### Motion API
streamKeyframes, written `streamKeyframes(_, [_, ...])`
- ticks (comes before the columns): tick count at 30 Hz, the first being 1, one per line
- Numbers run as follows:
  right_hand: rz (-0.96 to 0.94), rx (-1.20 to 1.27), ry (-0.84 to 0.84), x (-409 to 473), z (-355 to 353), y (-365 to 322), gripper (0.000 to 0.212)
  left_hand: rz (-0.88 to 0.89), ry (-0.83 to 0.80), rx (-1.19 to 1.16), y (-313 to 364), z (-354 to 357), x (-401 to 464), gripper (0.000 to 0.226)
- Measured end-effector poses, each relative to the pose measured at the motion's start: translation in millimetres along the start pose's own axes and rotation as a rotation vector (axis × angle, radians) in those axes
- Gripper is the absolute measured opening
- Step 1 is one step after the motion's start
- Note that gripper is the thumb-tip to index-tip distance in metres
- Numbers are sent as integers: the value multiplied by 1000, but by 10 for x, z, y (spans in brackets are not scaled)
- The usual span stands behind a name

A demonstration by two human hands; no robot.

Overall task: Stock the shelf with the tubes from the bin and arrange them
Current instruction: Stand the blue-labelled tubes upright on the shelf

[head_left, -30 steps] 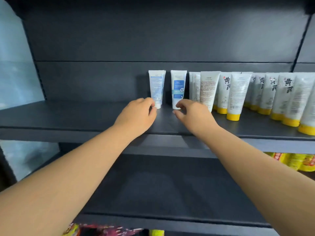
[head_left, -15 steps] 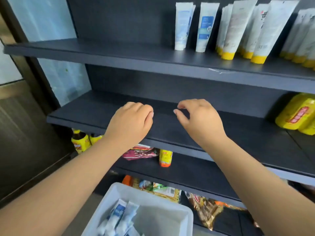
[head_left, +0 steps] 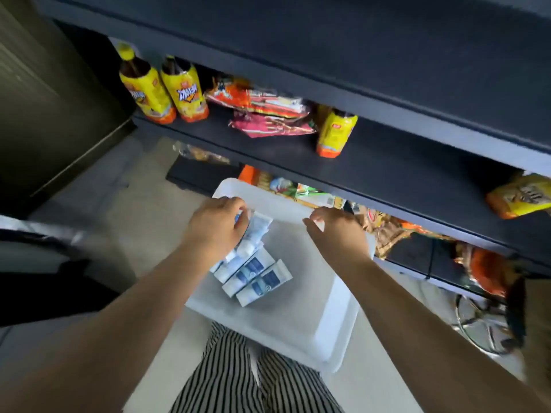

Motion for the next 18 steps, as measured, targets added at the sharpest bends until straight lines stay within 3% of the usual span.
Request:
streamKeyframes(5, [157, 68, -320, -100, 1239, 143, 31, -144, -165, -45, -677, 784, -283, 56])
streamKeyframes(10, [404, 161, -512, -252, 2236, 334, 31, -299, -249, -102, -1206, 1369, -307, 29])
streamKeyframes(14, [655, 317, -559, -374, 2780, 492, 33, -265, -161, -130, -1289, 1536, -140, 36])
streamKeyframes(18, [979, 618, -536, -534, 3236, 608, 26, -260, -199, -89, -1342, 1745, 32, 38])
Point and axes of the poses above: each hand's wrist, its own x-axis towards the middle knuckle, its own z-axis out of the palm, y = z × x, the point moved 10 cm from there along x, towards the middle knuckle, and after that the axes turned 8 degrees about -x, right-handed, at the moved point
